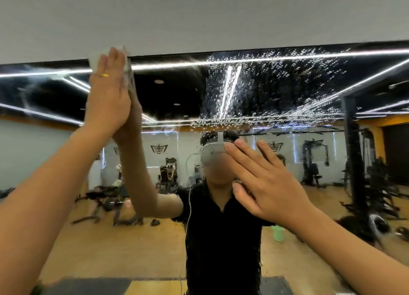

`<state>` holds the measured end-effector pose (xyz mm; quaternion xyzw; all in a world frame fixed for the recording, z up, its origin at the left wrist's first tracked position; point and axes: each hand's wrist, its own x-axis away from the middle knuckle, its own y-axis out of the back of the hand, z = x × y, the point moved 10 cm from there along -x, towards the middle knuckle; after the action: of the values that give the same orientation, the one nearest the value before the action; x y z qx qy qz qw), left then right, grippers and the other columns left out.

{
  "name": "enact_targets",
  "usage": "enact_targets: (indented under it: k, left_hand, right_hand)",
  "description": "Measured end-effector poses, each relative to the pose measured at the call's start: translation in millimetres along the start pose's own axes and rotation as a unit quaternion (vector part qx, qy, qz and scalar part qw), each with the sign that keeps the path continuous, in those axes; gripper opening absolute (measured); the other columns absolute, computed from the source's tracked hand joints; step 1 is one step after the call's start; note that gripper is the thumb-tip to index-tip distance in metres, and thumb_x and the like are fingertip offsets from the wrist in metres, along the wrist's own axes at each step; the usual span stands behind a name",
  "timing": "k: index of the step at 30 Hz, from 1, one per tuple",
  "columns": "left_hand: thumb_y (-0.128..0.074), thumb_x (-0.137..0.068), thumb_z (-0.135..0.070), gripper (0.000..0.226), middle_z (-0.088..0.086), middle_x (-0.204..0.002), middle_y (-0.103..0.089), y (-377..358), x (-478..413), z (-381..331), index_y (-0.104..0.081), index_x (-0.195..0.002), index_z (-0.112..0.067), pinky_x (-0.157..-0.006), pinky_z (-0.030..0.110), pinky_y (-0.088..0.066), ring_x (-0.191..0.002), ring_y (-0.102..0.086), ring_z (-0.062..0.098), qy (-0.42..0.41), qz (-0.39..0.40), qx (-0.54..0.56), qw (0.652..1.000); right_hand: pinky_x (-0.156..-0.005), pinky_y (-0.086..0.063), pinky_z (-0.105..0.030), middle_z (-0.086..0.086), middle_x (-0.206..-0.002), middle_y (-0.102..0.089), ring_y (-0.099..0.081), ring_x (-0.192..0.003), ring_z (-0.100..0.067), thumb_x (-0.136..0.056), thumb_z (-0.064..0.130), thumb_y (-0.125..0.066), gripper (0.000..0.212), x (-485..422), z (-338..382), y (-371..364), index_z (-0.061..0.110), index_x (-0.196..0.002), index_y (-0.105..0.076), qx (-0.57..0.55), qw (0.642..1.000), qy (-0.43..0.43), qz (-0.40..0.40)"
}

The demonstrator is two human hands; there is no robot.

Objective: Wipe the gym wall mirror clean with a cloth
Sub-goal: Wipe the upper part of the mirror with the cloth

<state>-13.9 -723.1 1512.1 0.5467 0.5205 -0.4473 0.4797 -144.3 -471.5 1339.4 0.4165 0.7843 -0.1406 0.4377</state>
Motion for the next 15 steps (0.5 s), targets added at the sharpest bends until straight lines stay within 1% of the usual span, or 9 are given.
enact_targets:
  k: [2, 5, 9, 10, 12, 14, 15]
  left_hand:
    - [-0.031, -0.112, -0.012, 0.056, -0.008, -0.173, -0.011, 1.1, 7.6, 10.3, -0.019, -0.165, -0.026, -0.129, 0.039, -0.008, -0.159, -0.004, 0.017, 0.01, -0.001, 0.008, 1.0]
    - [-0.033, -0.112, -0.01, 0.057, -0.008, -0.173, -0.013, 0.6, 27.4, 15.9, -0.022, -0.165, -0.025, -0.129, 0.042, -0.013, -0.159, -0.005, 0.017, 0.009, -0.018, 0.004, 1.0]
    - [-0.034, -0.105, 0.004, 0.064, -0.001, -0.172, -0.018, -3.0, 46.1, 10.3, -0.024, -0.164, -0.019, -0.13, 0.043, -0.015, -0.159, -0.009, 0.017, 0.025, -0.026, 0.007, 0.999]
    - [-0.035, -0.104, 0.006, 0.067, 0.0, -0.172, -0.019, -6.9, 47.8, -0.3, -0.024, -0.164, -0.021, -0.129, 0.044, -0.017, -0.159, -0.012, 0.017, 0.009, -0.015, 0.018, 1.0]
    - [-0.034, -0.104, 0.004, 0.069, 0.0, -0.172, -0.019, -21.0, 54.7, -37.1, -0.023, -0.165, -0.026, -0.126, 0.044, -0.024, -0.157, -0.019, 0.02, -0.058, 0.024, 0.026, 0.998]
    - [-0.032, -0.105, -0.005, 0.063, 0.005, -0.171, -0.022, -41.8, 67.4, -76.1, -0.024, -0.165, -0.022, -0.12, 0.044, -0.029, -0.154, -0.027, 0.027, -0.132, 0.069, 0.007, 0.989]
    - [-0.028, -0.104, -0.012, 0.061, 0.007, -0.17, -0.025, -52.2, 74.7, -89.8, -0.026, -0.164, -0.017, -0.121, 0.044, -0.027, -0.154, -0.027, 0.028, -0.159, 0.088, -0.003, 0.983]
  right_hand:
    - [-0.124, -0.025, -0.058, -0.006, -0.168, -0.028, -0.02, -0.158, -0.024, -0.103, 0.035, -0.045, 0.061, 0.9, -1.0, -0.3, 0.012, -0.159, -0.037, 0.001, 1.0, -0.004, -0.002]
    - [-0.124, -0.024, -0.057, -0.006, -0.167, -0.03, -0.022, -0.157, -0.024, -0.103, 0.035, -0.045, 0.06, 0.7, 0.0, 1.0, 0.013, -0.158, -0.038, 0.004, 1.0, -0.003, -0.009]
    - [-0.124, -0.023, -0.057, -0.007, -0.167, -0.03, -0.022, -0.157, -0.024, -0.104, 0.036, -0.042, 0.06, -1.2, 0.1, 1.8, 0.012, -0.158, -0.038, 0.001, 1.0, -0.003, -0.011]
    - [-0.124, -0.024, -0.057, -0.007, -0.167, -0.03, -0.022, -0.157, -0.024, -0.104, 0.036, -0.041, 0.06, -0.9, 0.2, 1.1, 0.012, -0.159, -0.037, -0.002, 1.0, -0.002, -0.007]
    - [-0.123, -0.025, -0.058, -0.007, -0.167, -0.029, -0.022, -0.157, -0.024, -0.104, 0.037, -0.041, 0.06, 0.0, 0.6, -0.3, 0.012, -0.159, -0.038, -0.006, 1.0, 0.001, 0.0]
    - [-0.124, -0.024, -0.058, -0.007, -0.167, -0.029, -0.022, -0.157, -0.025, -0.103, 0.037, -0.04, 0.061, 0.6, 0.2, -0.9, 0.013, -0.159, -0.038, -0.008, 1.0, 0.0, 0.003]
    - [-0.124, -0.023, -0.057, -0.007, -0.167, -0.028, -0.021, -0.157, -0.025, -0.103, 0.037, -0.04, 0.061, 0.4, 0.0, -1.1, 0.013, -0.159, -0.037, -0.009, 1.0, 0.0, 0.005]
